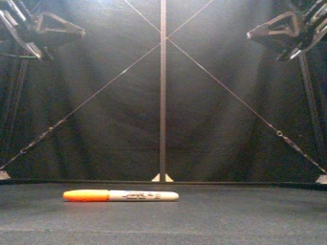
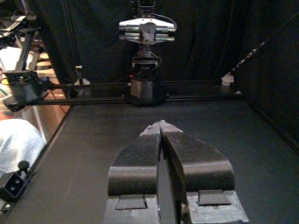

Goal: Uncap the pen

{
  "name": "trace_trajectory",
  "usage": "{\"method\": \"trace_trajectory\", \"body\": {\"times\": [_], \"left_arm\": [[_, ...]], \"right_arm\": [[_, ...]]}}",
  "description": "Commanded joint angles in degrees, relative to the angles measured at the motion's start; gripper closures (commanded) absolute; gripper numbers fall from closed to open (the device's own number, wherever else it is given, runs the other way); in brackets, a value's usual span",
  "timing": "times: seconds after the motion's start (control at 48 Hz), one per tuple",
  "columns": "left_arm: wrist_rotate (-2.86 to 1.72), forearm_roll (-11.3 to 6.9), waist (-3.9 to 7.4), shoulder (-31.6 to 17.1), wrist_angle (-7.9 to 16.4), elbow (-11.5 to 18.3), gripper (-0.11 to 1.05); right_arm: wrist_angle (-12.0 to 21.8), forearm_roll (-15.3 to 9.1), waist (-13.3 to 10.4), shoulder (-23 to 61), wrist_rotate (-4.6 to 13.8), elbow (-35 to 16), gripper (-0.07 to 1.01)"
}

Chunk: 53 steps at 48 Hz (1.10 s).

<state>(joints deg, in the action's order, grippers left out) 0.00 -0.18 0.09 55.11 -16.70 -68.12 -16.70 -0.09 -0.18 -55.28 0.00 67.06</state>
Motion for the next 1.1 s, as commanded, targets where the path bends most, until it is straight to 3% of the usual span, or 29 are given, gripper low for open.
{"method": "trace_trajectory", "body": {"times": [0.021,0.167,0.396,0.562,0.646,0.729,0.917,1.104], "left_arm": [[-0.26,0.00,-0.09,-0.8,-0.8,-0.7,1.02],[-0.18,0.00,-1.14,-2.6,-0.9,-1.5,0.98],[-0.18,0.00,-2.64,-10.5,-0.9,-0.7,0.96],[-0.35,-0.18,-5.10,-16.7,-1.0,-0.1,0.95],[-0.35,-0.97,-5.36,-19.3,-1.0,0.4,0.92],[-0.18,-1.93,-5.36,-21.4,-1.0,1.0,0.85],[-0.26,-2.81,-5.98,-23.5,-1.0,1.3,0.66],[-0.26,-3.52,-6.24,-23.6,-1.0,1.1,0.46]], "right_arm": [[-0.8,0.0,0.4,2.5,0.35,-0.9,0.94],[-1.5,-0.2,1.0,11.1,0.35,-3.4,0.95],[-3.5,-2.4,1.6,28.8,0.35,-10.5,0.94],[-4.7,-4.7,3.5,40.6,0.35,-15.4,0.89],[-4.7,-5.0,4.0,46.1,0.35,-18.0,0.77],[-4.7,-4.8,4.0,50.5,0.44,-20.2,0.62],[-4.6,-3.3,4.2,58.7,0.62,-24.7,0.27],[-3.7,0.1,4.2,62.9,0.53,-27.7,0.09]]}}
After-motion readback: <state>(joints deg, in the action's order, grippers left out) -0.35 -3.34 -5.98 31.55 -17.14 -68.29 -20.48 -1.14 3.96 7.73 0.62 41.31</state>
